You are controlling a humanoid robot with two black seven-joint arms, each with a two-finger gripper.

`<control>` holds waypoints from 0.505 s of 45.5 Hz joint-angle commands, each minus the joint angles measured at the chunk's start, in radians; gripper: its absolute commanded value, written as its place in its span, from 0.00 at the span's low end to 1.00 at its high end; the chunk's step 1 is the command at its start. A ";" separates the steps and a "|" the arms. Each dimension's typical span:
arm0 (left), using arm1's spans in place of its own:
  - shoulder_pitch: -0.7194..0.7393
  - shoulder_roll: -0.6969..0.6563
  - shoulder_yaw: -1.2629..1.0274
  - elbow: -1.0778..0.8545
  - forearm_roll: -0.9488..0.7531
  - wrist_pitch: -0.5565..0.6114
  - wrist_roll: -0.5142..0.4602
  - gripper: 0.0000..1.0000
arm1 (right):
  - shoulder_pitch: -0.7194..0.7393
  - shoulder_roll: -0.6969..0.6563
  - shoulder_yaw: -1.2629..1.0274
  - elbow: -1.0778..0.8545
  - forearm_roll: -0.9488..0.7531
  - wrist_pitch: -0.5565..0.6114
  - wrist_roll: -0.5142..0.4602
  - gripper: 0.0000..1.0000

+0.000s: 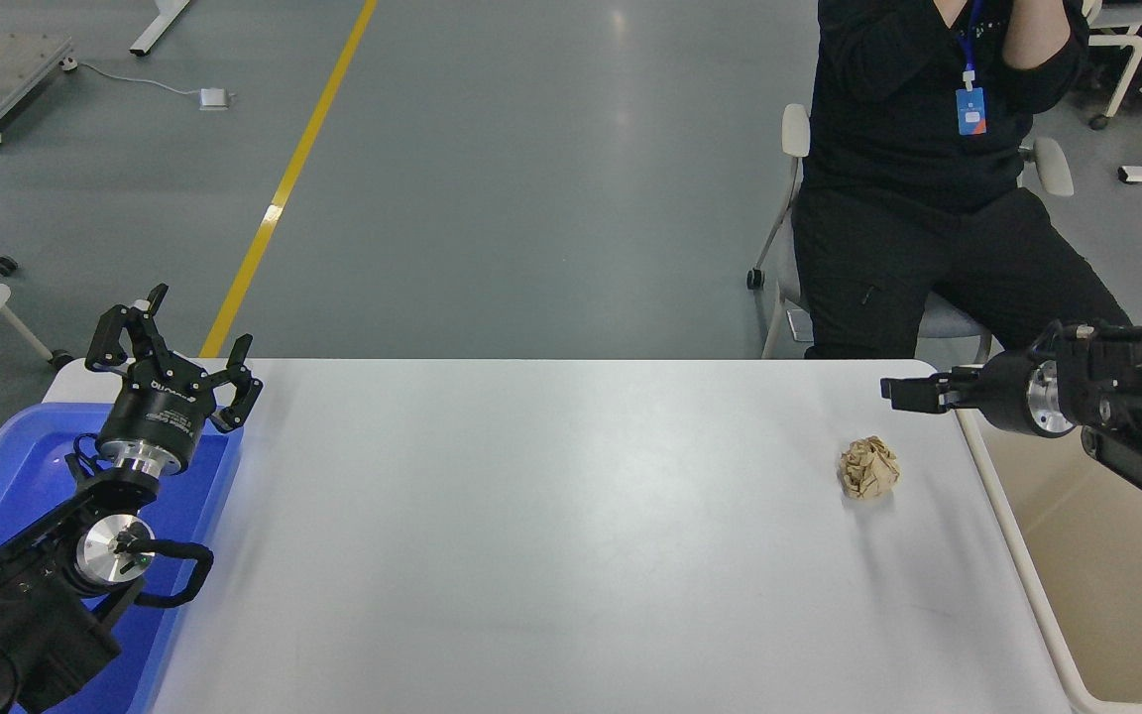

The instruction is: Clean the table surface

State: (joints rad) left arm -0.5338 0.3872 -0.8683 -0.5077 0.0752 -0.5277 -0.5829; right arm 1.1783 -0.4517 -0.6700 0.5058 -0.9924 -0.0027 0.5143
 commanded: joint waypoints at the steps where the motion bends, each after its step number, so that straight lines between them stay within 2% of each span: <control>1: 0.000 -0.001 0.000 0.000 0.000 0.000 0.000 1.00 | 0.004 0.067 -0.020 0.022 -0.063 0.013 0.001 0.99; 23: 0.000 -0.001 -0.001 0.000 0.000 0.000 0.000 1.00 | -0.135 0.114 -0.007 -0.107 -0.049 0.001 -0.002 0.99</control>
State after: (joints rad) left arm -0.5338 0.3866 -0.8688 -0.5077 0.0752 -0.5277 -0.5829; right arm 1.0979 -0.3581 -0.6844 0.4581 -1.0423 0.0026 0.5138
